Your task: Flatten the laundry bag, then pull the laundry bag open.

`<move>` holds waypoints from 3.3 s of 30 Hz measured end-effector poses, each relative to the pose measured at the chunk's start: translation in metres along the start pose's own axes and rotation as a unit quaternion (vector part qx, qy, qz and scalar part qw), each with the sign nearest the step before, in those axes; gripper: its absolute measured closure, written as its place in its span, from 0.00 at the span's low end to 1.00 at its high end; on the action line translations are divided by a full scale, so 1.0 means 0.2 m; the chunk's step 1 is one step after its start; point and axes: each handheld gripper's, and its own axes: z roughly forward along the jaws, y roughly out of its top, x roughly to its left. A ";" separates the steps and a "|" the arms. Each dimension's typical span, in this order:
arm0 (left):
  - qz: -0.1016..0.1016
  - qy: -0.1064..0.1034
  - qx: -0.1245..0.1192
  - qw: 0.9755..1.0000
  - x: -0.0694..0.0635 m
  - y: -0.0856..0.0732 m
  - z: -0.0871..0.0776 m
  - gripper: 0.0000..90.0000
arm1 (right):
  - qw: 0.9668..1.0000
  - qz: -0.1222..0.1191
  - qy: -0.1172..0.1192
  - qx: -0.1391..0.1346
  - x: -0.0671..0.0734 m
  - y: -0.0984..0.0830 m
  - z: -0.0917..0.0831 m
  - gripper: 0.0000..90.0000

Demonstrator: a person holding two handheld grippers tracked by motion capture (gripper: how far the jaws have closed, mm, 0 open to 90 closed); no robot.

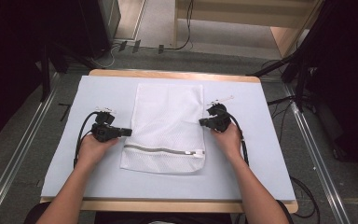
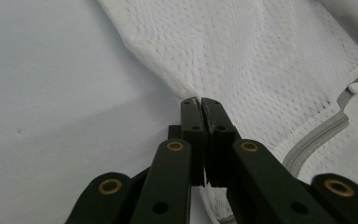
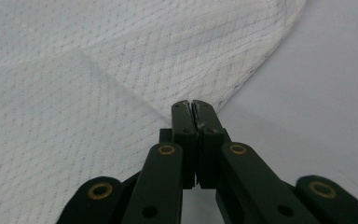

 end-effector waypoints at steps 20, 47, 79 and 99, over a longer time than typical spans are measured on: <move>-0.013 0.017 -0.016 1.000 0.05 0.03 0.01 0.95 | 1.000 -0.002 -0.015 -0.021 -0.06 0.05 0.05 0.99; 0.007 -0.010 -0.024 1.000 -0.07 0.03 -0.11 0.50 | 0.999 -0.011 0.032 -0.034 -0.02 0.01 -0.12 0.67; 0.064 -0.041 -0.001 0.997 -0.26 0.09 -0.05 0.46 | 0.994 -0.057 0.088 -0.029 0.18 -0.17 -0.24 0.66; 0.108 -0.072 0.018 0.991 -0.44 0.18 0.13 0.49 | 0.995 -0.059 0.084 -0.003 0.21 -0.27 -0.23 0.82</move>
